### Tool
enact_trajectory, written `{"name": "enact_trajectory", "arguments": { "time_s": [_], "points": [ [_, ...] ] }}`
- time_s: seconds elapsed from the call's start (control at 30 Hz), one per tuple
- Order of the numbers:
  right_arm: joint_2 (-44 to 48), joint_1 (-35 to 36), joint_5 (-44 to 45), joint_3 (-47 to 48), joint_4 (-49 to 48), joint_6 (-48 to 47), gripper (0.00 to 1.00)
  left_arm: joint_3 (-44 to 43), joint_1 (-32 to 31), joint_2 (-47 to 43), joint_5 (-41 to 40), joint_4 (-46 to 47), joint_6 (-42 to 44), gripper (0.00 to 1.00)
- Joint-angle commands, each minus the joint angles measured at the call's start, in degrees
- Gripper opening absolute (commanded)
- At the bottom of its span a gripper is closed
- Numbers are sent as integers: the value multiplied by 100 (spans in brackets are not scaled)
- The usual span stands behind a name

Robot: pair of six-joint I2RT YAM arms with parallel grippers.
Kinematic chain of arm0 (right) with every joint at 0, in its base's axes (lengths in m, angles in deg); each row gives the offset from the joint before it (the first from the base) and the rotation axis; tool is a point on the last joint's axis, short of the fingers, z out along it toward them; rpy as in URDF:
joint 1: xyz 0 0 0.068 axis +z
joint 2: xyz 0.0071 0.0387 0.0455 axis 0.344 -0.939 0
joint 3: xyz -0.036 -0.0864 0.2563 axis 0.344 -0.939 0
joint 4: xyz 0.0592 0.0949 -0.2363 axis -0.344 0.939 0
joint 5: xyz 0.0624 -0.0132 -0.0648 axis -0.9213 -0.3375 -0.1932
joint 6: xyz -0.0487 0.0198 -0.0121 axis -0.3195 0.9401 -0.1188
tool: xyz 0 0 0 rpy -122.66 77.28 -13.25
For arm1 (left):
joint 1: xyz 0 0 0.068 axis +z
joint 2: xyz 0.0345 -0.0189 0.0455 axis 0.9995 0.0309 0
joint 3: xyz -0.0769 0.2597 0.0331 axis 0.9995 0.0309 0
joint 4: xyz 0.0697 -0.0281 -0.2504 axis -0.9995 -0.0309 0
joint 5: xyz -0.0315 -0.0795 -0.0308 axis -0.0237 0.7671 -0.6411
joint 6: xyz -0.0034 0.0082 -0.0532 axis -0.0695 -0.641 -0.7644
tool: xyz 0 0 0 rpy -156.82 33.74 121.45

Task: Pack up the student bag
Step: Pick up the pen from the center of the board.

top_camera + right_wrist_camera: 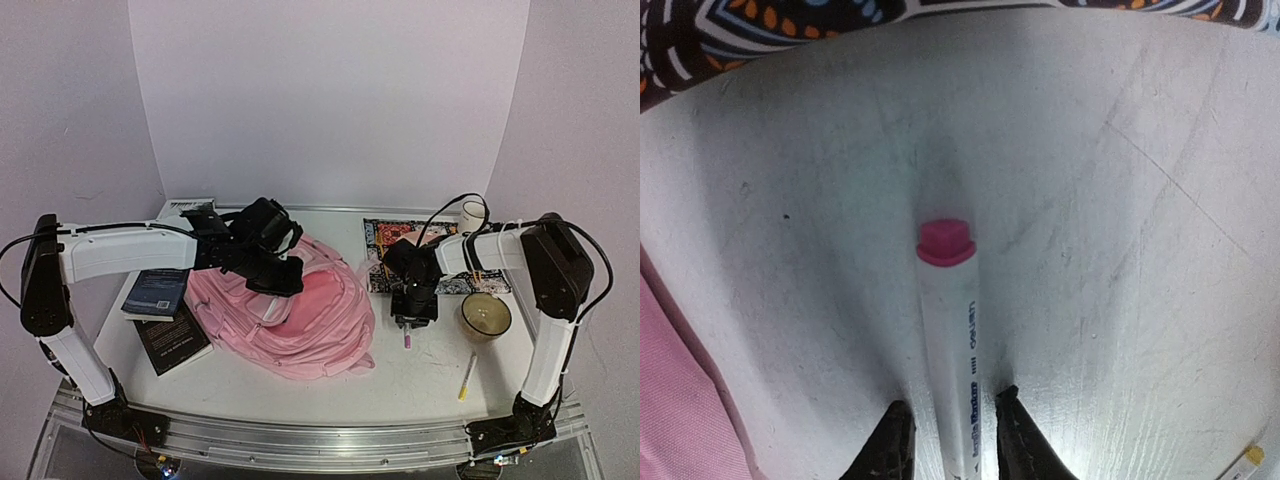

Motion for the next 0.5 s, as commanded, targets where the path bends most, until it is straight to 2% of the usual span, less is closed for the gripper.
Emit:
{"name": "enact_trajectory", "arguments": {
  "time_s": [0.0, 0.07, 0.47],
  "points": [
    [-406, -28, -140, -171, 208, 9, 21, -127, 25, -298, 36, 337, 28, 0],
    [-319, -28, -191, -197, 192, -1, 14, -130, 25, -286, 37, 334, 16, 0],
    [1121, -20, -775, -919, -224, 147, 0, -255, 25, -155, 421, 345, -4, 0]
  ]
}}
